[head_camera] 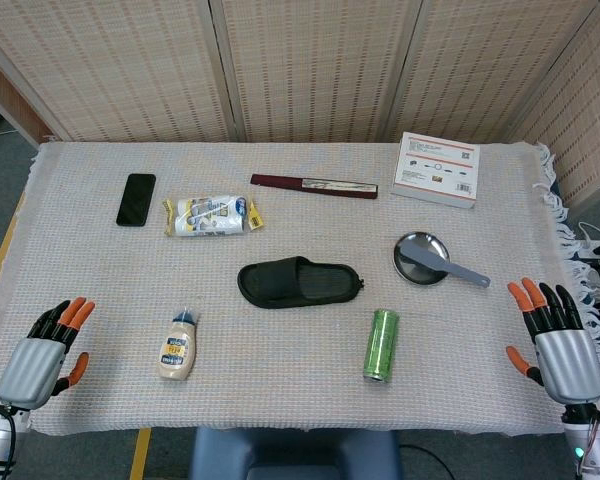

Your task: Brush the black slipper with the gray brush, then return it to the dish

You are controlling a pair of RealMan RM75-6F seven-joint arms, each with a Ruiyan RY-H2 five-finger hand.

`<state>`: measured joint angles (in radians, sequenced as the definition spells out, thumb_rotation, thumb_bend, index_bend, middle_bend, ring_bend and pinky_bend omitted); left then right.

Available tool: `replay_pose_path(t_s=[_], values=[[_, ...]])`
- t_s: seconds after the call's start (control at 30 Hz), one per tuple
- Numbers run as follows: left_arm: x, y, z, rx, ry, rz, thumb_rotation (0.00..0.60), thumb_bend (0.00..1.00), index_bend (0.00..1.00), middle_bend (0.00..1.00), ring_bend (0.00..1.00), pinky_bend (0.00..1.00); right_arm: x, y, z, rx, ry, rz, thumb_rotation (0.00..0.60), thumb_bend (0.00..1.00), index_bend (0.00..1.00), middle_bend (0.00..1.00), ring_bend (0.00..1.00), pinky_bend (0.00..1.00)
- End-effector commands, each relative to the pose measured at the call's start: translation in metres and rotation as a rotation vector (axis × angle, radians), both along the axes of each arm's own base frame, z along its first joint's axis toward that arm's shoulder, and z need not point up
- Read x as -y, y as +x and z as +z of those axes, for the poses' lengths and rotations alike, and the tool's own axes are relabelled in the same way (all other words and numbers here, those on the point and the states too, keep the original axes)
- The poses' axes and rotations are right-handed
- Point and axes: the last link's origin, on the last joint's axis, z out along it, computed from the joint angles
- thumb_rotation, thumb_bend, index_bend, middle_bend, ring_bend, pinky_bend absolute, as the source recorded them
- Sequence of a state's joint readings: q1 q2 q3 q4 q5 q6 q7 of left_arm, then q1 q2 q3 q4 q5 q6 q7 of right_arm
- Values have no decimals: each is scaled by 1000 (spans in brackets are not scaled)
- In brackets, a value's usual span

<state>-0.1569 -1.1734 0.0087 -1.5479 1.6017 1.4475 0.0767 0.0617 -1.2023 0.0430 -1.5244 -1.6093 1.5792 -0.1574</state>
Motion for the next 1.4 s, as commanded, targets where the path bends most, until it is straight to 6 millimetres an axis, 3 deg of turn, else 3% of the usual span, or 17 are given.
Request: replay_pose_path(t_s=[0.03,0.33,0.47,0.6,0.9,1.2,1.4], values=[[0,0,0,0,4,0,600,501,0,0,0,129,0,0,0,-2,2,-1,600,130,0,0,0,44],[-2,2,-1,6,1,-2,600,500,0,0,0,129,17,-14,-6,-7,2,-106,600,131,0,0,0,49],[-3,0,-2,4,-8,5,600,500,0,0,0,130,44,-14,-18,4,24,-148,600,131,0,0,0,121],[-3,0,-1,11,-8,9,600,500,0,0,0,130,84,-10,-37,63,111,-201,600,130,16,0,0,125],[-3,-3,2,25,-16,22,600,500,0,0,0,129,148,2,-70,126,105,-273,600,131,189,0,0,125],[0,-2,4,31,-14,12,600,520,0,0,0,130,187,0,-91,131,109,-399,600,133,324,0,0,126],[0,-2,4,35,-17,10,600,538,0,0,0,130,201,1,-103,152,110,-426,600,133,318,0,0,126]])
